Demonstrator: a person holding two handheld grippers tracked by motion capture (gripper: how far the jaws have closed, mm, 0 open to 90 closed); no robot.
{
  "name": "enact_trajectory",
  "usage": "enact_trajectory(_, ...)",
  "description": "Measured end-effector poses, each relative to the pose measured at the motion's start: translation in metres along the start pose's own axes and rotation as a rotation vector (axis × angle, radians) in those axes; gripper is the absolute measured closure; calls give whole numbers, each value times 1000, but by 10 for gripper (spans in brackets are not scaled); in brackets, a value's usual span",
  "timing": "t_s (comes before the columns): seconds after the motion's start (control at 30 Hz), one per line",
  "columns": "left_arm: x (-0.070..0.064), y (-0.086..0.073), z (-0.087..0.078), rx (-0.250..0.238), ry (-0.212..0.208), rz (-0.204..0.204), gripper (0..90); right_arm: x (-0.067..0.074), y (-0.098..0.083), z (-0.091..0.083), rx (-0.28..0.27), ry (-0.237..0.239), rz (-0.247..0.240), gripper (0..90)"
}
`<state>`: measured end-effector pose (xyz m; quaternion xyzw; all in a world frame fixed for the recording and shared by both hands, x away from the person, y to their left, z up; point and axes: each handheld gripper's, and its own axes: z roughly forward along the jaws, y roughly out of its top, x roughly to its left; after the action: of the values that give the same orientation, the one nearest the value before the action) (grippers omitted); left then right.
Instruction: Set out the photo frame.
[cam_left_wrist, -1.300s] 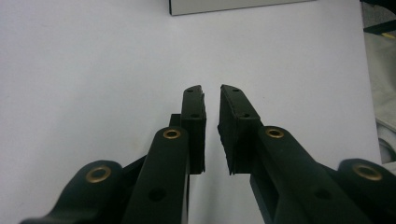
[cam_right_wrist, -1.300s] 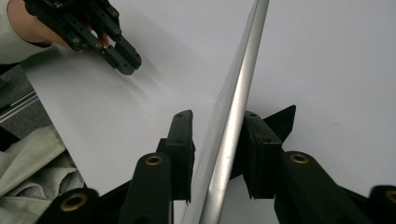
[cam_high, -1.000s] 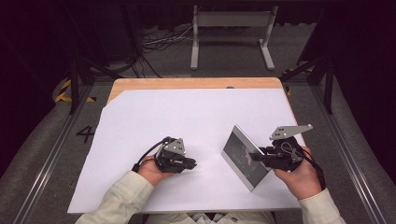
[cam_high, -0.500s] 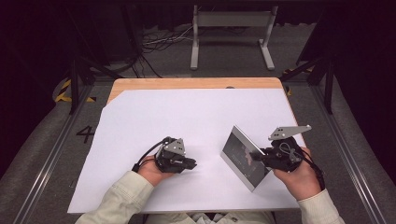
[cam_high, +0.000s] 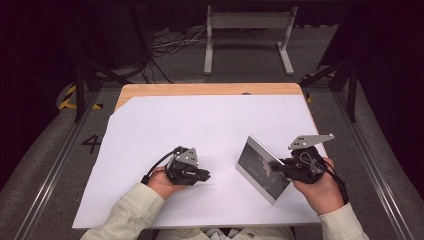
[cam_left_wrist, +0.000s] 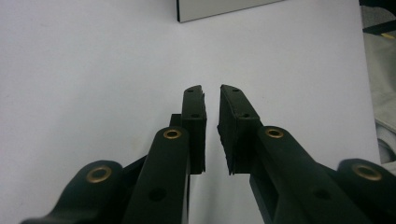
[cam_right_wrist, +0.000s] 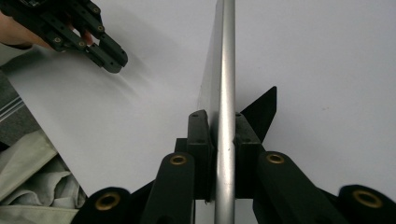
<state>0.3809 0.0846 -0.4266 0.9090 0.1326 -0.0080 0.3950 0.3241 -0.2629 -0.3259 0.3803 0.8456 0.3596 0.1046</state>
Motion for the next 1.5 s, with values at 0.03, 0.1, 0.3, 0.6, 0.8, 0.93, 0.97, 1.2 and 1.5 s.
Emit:
enact_trajectory(0.03, 0, 0, 0, 0, 0, 0, 805, 0, 0, 0, 0, 7, 1, 821)
enact_trajectory(0.1, 0, 0, 0, -1, -1, 0, 805, 0, 1, 0, 2, 11, -3, 825)
enact_trajectory(0.3, 0, 0, 0, 0, 0, -4, 804, 3, 3, 0, 7, 15, -24, 837)
enact_trajectory(0.6, 2, -2, -3, -9, 6, -15, 801, 1, 9, -2, 17, 26, -27, 837)
enact_trajectory(0.8, 3, -3, -4, -16, 6, -22, 799, -6, 16, -6, 22, 45, -20, 838)
enact_trajectory(0.93, 4, -4, -6, -17, 10, -26, 799, -9, 21, -8, 25, 34, -26, 838)
enact_trajectory(0.97, 4, -4, -6, -18, 11, -29, 798, -10, 22, -8, 27, 35, -28, 837)
enact_trajectory(1.2, 4, -9, -10, -21, 20, -39, 795, -13, 35, -7, 28, 43, -62, 838)
enact_trajectory(1.5, 2, -19, -20, -27, 47, -69, 793, -17, 55, -4, 28, 67, -105, 838)
